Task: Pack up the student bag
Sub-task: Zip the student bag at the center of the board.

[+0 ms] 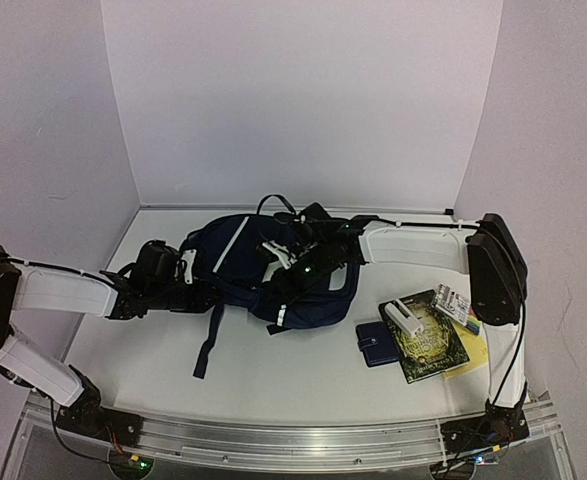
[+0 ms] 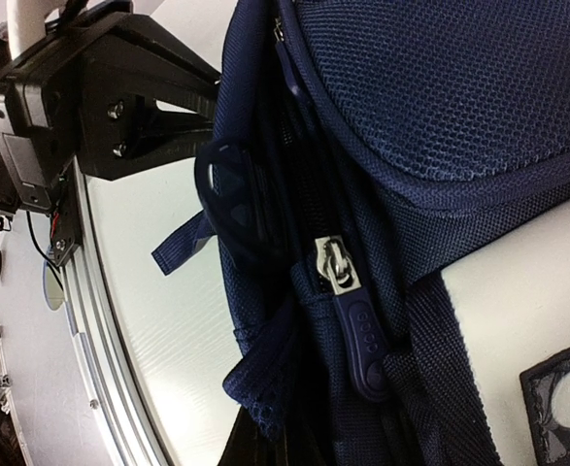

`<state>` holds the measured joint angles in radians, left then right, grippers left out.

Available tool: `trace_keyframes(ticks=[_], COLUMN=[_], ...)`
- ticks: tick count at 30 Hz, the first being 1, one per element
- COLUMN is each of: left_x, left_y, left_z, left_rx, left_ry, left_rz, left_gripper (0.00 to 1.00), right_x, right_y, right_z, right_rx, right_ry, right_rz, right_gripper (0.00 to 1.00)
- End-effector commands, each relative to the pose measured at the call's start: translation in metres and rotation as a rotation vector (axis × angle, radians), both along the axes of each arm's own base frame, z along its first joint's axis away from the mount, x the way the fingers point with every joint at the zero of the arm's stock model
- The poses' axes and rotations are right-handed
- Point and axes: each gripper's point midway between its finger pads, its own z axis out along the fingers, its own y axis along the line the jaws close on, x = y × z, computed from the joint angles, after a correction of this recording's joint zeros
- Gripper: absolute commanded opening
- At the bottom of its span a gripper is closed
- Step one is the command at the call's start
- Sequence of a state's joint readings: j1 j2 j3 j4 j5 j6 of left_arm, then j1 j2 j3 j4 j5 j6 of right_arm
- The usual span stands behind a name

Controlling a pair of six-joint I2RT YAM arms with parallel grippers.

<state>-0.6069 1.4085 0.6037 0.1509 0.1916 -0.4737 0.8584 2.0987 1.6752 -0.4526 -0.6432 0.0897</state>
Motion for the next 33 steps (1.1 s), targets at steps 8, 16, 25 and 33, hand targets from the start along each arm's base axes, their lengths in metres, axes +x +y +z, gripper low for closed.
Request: trace_keyframes(ticks=[8, 16, 25, 33], left_x=[0.002, -0.006, -0.016, -0.026], left_y=[0.067, 0.090, 0.059, 0.040], left_z=[0.013, 0.012, 0.022, 0.040], left_rx=[0.168, 0.241, 0.174, 0.091], left_ry=[-0.022, 0.002, 0.030, 0.012], left_rz=[0.282, 0.330, 0.150, 0.042], left_gripper=[0.00, 0.00, 0.00, 0.00], right_x=[0.042, 0.071, 0.166, 0.226], right_y=[-0.037, -0.091, -0.156, -0.192], right_z=[0.038, 0.016, -0.008, -0.017], right_rx=[0.030, -0.140, -0.328, -0.436], right_ry=[-0.202, -0.357, -0.501, -0.561], right_rz=[-0.010, 0.009, -0.107, -0.225], right_gripper=[0.00, 0.00, 0.00, 0.00])
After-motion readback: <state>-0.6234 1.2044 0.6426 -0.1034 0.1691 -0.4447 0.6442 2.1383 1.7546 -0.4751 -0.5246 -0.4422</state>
